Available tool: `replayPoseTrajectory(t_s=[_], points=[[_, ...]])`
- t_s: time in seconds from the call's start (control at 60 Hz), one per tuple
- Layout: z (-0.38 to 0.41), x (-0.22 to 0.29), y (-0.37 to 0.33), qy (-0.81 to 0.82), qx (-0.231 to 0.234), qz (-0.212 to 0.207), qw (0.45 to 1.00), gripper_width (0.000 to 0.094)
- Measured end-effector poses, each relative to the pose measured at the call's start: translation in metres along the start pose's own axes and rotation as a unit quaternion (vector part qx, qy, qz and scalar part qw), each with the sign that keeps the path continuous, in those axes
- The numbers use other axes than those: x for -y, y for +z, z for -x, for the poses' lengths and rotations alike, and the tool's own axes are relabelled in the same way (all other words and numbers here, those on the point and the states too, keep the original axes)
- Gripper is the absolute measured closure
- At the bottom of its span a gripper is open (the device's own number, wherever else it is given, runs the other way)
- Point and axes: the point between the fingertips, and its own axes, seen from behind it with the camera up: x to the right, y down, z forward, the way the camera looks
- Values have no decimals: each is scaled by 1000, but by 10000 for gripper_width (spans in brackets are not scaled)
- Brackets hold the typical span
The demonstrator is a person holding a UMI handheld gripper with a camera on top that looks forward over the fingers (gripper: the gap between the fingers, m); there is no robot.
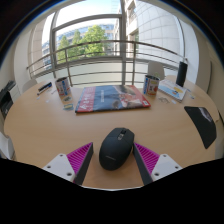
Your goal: Arrange mouse
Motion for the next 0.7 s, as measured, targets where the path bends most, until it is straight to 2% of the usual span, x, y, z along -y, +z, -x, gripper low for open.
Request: replayPoseTrajectory(t_s=[0.133,0.217,0.4,0.483,0.583,0.7], points=[[9,14,13,-5,-5,-1,1000,252],[16,18,21,-25,1,-9,1000,408],[20,21,22,-57,9,-8,998,524],[22,26,11,-65,26,-15,997,542],[20,67,-24,-63,61,-60,994,544],[-10,147,-93,-27,105,-136,985,544]])
